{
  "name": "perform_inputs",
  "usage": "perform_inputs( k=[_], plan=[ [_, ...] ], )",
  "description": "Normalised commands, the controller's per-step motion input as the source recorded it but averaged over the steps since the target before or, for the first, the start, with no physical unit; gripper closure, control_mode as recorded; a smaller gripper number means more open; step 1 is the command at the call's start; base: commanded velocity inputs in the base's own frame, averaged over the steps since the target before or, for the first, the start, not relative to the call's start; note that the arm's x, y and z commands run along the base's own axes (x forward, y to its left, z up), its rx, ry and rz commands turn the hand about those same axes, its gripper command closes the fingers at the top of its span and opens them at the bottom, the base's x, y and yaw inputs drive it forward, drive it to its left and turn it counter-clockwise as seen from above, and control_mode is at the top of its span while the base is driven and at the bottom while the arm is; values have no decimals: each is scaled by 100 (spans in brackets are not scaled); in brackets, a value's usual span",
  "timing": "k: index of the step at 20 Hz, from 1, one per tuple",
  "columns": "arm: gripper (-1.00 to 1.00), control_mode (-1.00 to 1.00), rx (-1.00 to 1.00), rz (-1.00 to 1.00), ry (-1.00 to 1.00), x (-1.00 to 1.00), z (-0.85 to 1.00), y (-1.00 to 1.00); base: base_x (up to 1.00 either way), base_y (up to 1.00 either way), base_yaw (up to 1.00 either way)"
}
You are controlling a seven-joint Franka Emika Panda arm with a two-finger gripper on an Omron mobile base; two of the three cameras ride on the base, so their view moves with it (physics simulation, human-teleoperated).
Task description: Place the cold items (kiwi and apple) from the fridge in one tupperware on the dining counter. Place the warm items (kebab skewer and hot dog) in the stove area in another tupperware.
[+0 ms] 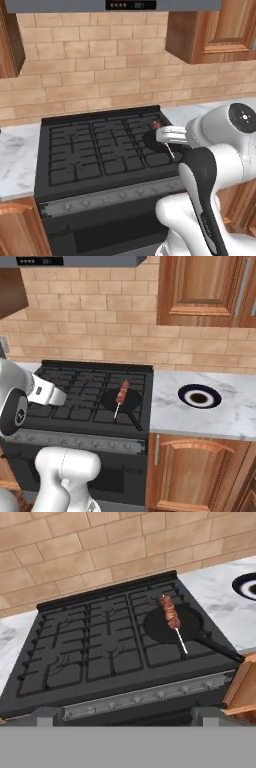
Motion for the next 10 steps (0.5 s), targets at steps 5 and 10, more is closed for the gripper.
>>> perform_inputs(
  k=[5,10],
  plan=[
    [-100,100,0,0,0,0,0,0,51,-52,-1],
    [-100,100,0,0,0,0,0,0,55,-47,0]
  ],
)
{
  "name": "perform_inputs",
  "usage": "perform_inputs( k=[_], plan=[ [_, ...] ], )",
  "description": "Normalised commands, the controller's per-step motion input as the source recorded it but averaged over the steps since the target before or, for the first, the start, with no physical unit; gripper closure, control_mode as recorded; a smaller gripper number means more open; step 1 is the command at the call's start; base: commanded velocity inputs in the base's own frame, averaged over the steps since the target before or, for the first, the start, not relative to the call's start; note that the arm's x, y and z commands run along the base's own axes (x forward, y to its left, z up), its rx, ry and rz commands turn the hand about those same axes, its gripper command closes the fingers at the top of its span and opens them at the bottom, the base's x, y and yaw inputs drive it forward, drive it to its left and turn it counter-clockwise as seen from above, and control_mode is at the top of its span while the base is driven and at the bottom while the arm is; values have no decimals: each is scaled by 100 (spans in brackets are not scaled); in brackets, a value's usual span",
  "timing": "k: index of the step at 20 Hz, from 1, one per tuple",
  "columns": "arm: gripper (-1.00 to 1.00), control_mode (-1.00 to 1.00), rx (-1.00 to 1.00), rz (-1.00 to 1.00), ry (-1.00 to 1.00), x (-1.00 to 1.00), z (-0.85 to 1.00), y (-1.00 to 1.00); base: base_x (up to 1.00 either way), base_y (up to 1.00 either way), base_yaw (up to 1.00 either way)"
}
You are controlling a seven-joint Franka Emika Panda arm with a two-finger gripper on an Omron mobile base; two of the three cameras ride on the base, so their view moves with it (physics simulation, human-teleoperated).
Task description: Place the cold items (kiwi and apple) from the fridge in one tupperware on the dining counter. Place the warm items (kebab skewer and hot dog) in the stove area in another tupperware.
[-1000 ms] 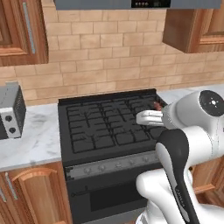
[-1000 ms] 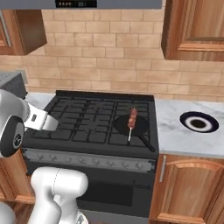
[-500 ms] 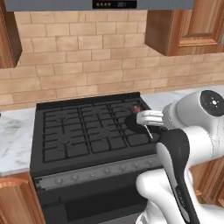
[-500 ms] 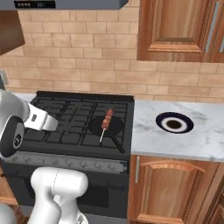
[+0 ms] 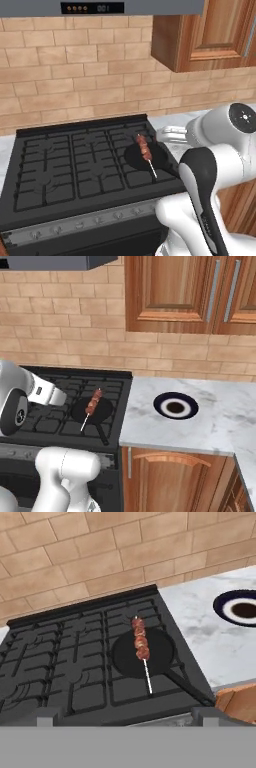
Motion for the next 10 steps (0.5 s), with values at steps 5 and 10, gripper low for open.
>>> perform_inputs(
  k=[5,10],
  plan=[
    [-100,100,0,0,0,0,0,0,70,-16,0],
    [-100,-100,0,0,35,43,-24,0,12,0,0]
  ],
)
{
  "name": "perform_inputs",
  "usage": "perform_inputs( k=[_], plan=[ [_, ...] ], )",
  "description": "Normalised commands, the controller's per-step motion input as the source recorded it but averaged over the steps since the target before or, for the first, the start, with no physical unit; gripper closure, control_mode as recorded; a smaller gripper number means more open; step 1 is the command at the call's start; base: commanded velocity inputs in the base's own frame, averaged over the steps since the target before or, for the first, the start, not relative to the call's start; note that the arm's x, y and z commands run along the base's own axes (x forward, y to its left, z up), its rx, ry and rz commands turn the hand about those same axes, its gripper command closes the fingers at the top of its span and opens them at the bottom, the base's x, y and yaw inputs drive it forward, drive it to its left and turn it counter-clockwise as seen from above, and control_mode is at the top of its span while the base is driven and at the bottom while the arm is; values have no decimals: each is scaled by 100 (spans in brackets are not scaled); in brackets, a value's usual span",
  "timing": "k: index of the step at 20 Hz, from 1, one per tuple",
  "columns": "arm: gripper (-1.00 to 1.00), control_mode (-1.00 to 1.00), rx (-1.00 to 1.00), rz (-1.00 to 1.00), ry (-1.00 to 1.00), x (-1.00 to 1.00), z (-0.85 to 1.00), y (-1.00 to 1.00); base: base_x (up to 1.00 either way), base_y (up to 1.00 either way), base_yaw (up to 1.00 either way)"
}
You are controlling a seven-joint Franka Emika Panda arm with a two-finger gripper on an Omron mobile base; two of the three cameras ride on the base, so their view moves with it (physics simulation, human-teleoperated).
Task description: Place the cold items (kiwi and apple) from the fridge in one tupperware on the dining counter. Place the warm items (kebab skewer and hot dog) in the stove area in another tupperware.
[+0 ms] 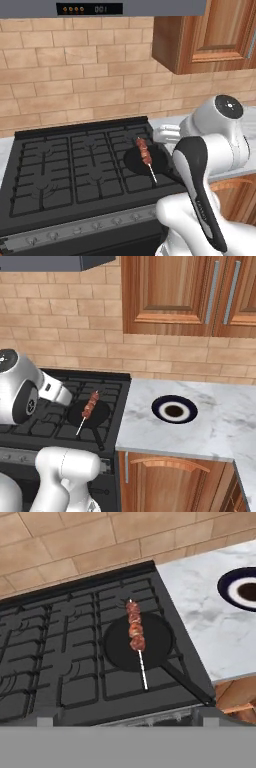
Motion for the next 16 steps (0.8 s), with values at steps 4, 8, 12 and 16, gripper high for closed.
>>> perform_inputs(
  k=[4,8,12,16],
  plan=[
    [-100,-100,0,0,61,46,-48,0,0,0,0],
    [-100,-100,0,0,13,6,-56,-1,0,0,0],
    [-100,-100,0,0,3,25,-53,-3,0,0,0],
    [-100,-100,0,8,0,59,-46,-13,0,0,0]
  ],
)
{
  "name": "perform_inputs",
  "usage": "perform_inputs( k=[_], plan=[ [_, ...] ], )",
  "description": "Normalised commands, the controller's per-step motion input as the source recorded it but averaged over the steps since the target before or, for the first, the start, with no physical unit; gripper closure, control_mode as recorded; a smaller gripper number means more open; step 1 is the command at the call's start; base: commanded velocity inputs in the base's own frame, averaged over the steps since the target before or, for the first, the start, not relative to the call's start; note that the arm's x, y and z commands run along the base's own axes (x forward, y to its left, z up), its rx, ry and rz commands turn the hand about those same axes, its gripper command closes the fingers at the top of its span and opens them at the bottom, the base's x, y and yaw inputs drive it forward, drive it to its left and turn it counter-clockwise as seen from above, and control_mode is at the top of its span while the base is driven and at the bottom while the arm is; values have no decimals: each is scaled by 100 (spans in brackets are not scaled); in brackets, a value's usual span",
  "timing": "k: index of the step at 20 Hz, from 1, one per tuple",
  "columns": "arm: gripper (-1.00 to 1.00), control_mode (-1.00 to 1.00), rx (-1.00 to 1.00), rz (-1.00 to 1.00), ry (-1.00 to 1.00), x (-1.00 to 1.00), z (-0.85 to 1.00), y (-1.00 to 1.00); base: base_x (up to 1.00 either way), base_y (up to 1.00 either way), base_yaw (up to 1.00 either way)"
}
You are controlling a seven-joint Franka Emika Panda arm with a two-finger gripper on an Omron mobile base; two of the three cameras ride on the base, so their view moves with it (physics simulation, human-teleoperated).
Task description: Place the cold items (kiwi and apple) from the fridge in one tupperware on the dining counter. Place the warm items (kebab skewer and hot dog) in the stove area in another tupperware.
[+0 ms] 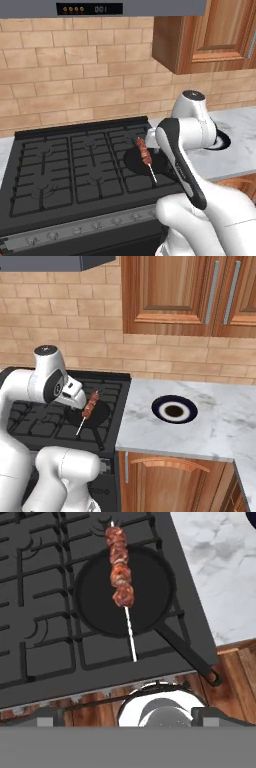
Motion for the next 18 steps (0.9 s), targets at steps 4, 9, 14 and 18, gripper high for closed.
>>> perform_inputs(
  k=[4,9,14,18],
  plan=[
    [-100,-100,0,16,9,78,-23,-15,0,0,0],
    [-100,-100,0,9,22,62,-31,-1,0,0,0],
    [-100,-100,-1,0,21,52,-32,3,0,0,0],
    [-100,-100,-2,0,3,37,-44,5,0,0,0]
  ],
)
